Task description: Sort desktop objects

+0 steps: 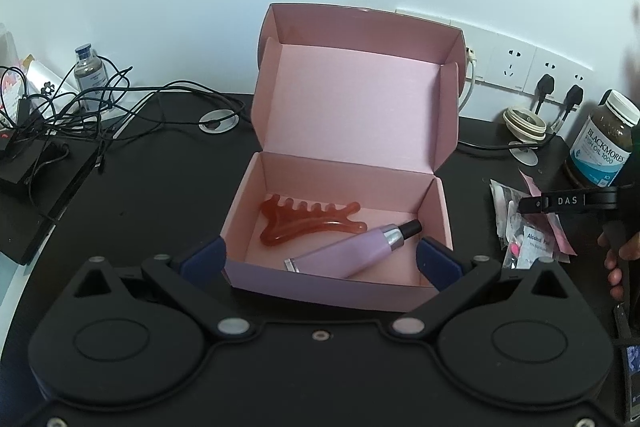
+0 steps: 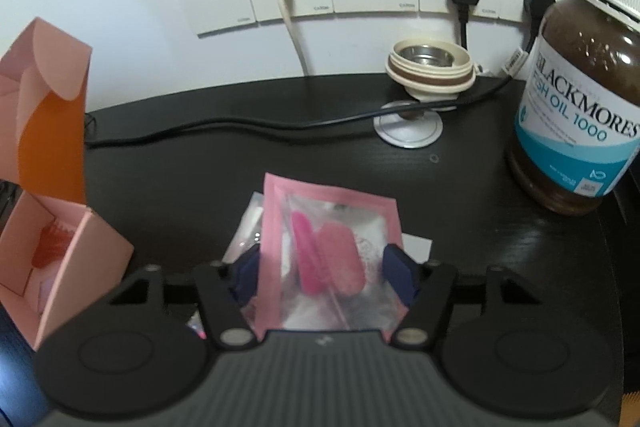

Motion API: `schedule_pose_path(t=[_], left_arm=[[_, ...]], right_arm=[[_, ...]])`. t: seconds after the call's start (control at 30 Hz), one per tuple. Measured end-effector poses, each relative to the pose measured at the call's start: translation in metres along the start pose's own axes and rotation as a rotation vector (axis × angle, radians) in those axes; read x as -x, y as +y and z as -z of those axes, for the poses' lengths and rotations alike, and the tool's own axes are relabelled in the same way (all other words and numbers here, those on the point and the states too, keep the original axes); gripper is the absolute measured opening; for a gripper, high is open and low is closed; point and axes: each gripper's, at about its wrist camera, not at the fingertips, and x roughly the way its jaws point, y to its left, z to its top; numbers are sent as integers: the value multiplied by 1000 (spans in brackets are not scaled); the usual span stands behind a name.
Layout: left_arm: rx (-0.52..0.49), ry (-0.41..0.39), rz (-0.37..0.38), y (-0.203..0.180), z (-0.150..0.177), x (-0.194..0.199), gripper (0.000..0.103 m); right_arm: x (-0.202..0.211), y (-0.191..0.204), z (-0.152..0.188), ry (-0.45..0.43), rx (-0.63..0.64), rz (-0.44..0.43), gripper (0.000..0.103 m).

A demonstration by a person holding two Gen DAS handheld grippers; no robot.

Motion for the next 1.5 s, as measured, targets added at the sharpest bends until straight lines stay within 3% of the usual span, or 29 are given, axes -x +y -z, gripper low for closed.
schedule_pose_path(t=[0.43,0.5,0.57,0.63,0.77,1.07,1.23,1.3,1.37,1.5], left_arm=[[1,-3,23,3,1,4,103],[4,-1,29,3,1,5,103],[5,-2,33,3,0,6,103],[1,-7,36,2,0,8,103],[-4,-13,39,2,1,11,103],[8,-5,39,6,1,11,103],[4,-9,45,4,0,12,103],[1,-11,46,4,0,13,103],[-1,-12,45,4,0,12,103],[6,-11,43,7,-1,12,103]], right_arm=[[28,16,-1,-72,15,-18,38],[33,19,-1,-77,25,-22,32],[36,21,-1,-77,33,-24,16],[39,23,-1,-80,39,-20,7],[44,26,0,-89,52,-10,1],[51,32,0,-96,60,1,1],[50,38,1,-89,85,32,9],[50,41,2,-93,94,41,23],[50,45,4,-103,113,51,49],[51,55,8,-112,174,80,58]])
